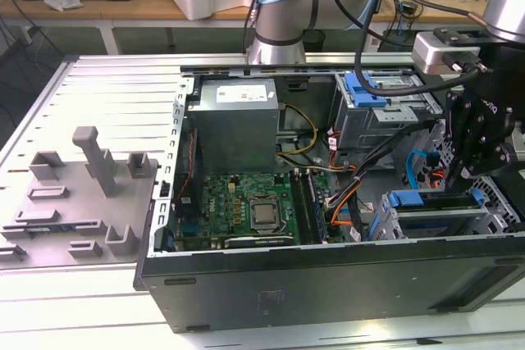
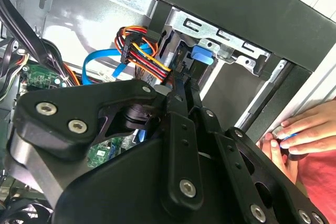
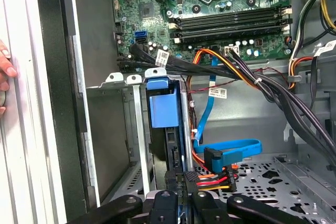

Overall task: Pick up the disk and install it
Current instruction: 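Insert the first disk wire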

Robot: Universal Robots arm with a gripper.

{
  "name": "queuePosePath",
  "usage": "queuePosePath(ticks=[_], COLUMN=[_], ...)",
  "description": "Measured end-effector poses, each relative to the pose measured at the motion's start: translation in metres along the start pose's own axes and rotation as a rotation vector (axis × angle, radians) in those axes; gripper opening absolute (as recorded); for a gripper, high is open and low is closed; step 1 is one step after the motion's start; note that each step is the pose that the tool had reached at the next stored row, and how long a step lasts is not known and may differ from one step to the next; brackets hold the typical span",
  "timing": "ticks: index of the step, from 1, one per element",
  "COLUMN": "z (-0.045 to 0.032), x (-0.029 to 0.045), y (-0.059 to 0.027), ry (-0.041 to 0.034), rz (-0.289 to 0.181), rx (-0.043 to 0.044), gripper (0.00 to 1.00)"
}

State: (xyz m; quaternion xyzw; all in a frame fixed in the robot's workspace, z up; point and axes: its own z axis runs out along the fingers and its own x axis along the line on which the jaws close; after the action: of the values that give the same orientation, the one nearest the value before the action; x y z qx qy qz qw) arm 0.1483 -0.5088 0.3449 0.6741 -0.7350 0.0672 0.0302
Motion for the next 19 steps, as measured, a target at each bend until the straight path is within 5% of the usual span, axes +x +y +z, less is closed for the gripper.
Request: queuePosePath(ticks=[12, 19], z=[0.0005, 0.0006], x=[0.0046, 0.0049], y=[-0.0004, -0.0004], ry=[-0.0263, -0.0287], rz=[0.001, 0.001], rx=[-0.0024, -0.0026], gripper=[0.17, 0.17])
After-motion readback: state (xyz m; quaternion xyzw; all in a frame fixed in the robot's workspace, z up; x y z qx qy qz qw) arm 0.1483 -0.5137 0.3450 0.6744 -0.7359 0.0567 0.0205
